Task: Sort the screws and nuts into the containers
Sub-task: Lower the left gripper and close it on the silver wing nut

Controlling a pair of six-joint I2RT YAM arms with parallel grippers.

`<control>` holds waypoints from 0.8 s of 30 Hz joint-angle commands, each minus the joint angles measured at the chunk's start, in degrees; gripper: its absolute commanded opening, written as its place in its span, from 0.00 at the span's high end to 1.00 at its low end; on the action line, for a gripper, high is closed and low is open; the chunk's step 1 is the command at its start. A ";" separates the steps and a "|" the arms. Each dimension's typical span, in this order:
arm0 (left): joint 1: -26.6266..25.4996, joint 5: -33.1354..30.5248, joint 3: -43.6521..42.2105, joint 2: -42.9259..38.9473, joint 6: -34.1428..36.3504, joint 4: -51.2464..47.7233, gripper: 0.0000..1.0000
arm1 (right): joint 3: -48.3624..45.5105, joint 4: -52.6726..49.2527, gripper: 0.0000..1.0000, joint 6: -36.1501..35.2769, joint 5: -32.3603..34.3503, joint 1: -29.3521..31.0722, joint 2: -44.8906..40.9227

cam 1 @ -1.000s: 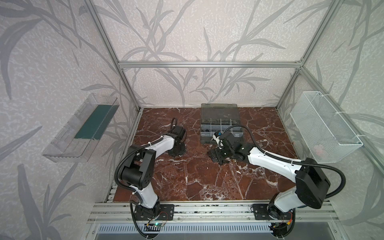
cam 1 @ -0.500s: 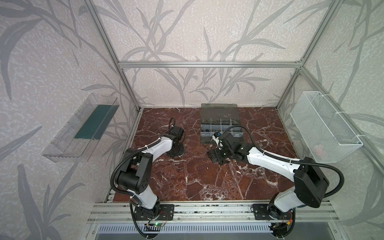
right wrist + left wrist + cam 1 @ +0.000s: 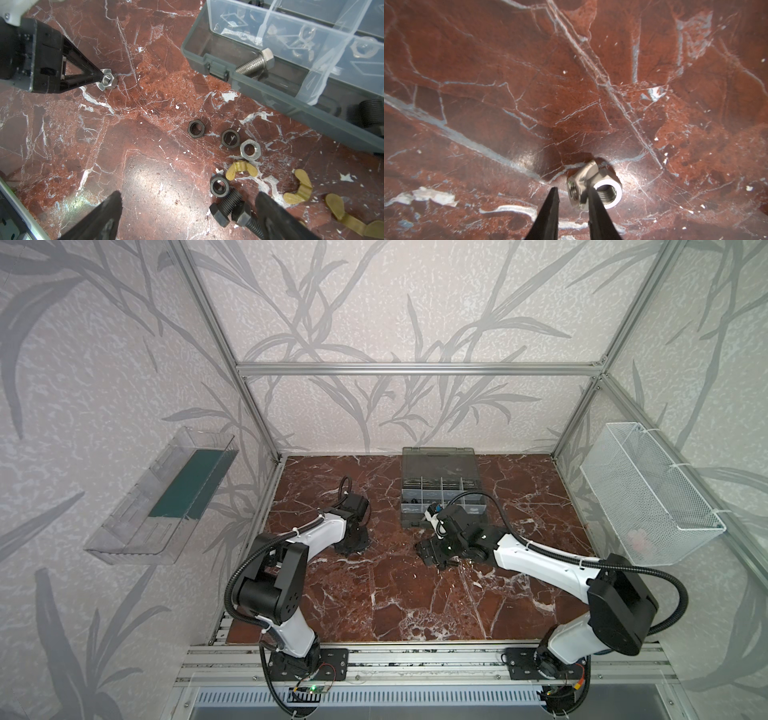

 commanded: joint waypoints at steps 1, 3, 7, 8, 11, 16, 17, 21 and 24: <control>0.25 -1.16 -0.39 0.83 -0.80 -0.62 0.75 | -0.56 0.39 0.01 0.37 0.37 0.07 -0.73; 0.25 -2.06 -0.40 0.55 -0.73 -1.15 0.75 | -0.66 0.38 0.01 0.36 0.46 0.11 -0.82; 0.25 -3.23 -0.61 0.11 -0.57 -1.76 0.77 | -0.87 0.38 0.01 0.38 0.35 0.11 -0.73; 0.25 -3.34 -0.60 0.08 -0.59 -1.78 0.78 | -0.85 0.47 0.01 0.36 0.31 0.11 -0.72; 0.30 -3.58 -0.63 0.08 -0.64 -1.95 0.79 | -0.90 0.50 0.01 0.45 0.30 0.07 -0.73; 0.25 -3.95 -0.61 0.13 -0.41 -1.96 0.82 | -0.99 0.60 0.01 0.53 0.22 0.11 -0.64; 0.25 -4.16 -0.65 0.24 -0.42 -1.86 0.83 | -1.01 0.65 0.01 0.59 0.22 0.11 -0.64; 0.25 -4.30 -0.78 1.29 -0.35 -1.52 0.84 | -0.99 0.65 0.01 0.62 0.21 0.11 -0.73; 0.24 -4.39 -0.72 2.12 -0.35 -1.43 0.85 | -0.95 0.58 0.01 0.58 0.44 0.11 -0.82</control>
